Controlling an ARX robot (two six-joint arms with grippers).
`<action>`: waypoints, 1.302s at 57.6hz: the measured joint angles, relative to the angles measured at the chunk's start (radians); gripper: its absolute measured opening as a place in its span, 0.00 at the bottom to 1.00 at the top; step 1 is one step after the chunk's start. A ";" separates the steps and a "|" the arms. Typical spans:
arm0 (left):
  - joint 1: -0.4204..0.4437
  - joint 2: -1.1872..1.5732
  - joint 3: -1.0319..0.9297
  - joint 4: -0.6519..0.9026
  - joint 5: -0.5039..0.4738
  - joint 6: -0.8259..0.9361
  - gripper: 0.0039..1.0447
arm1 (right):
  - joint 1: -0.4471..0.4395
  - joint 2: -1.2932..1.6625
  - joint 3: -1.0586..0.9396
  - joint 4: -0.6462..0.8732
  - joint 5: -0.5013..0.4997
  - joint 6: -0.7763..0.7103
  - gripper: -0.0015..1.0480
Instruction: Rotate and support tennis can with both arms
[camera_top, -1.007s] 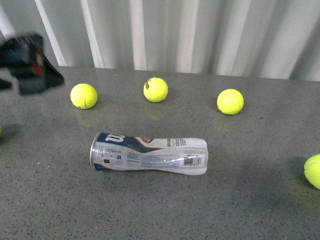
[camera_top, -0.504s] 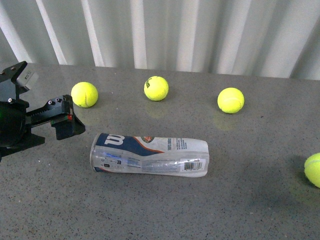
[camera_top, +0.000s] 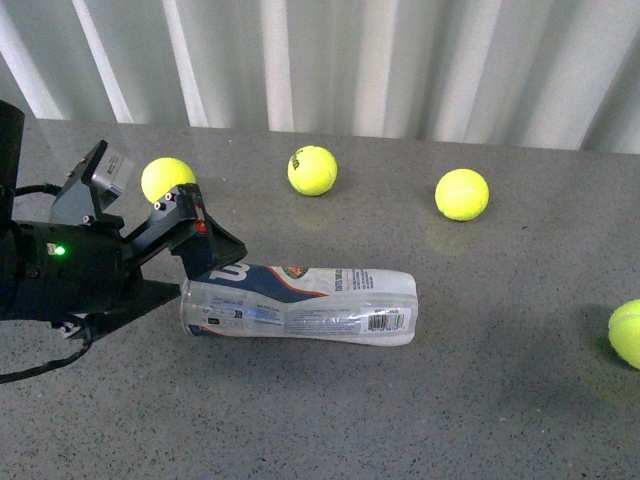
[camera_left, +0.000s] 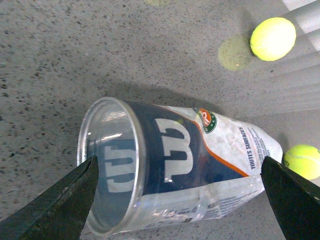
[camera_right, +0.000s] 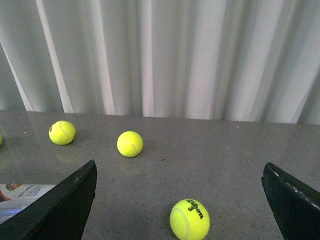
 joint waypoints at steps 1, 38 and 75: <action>-0.007 0.008 -0.004 0.026 0.000 -0.016 0.94 | 0.000 0.000 0.000 0.000 0.000 0.000 0.93; -0.012 0.041 -0.055 0.195 0.015 -0.225 0.04 | 0.000 0.000 0.000 0.000 0.000 0.000 0.93; -0.030 -0.587 0.317 -0.824 0.051 0.640 0.03 | 0.000 0.000 0.000 0.000 0.000 0.000 0.93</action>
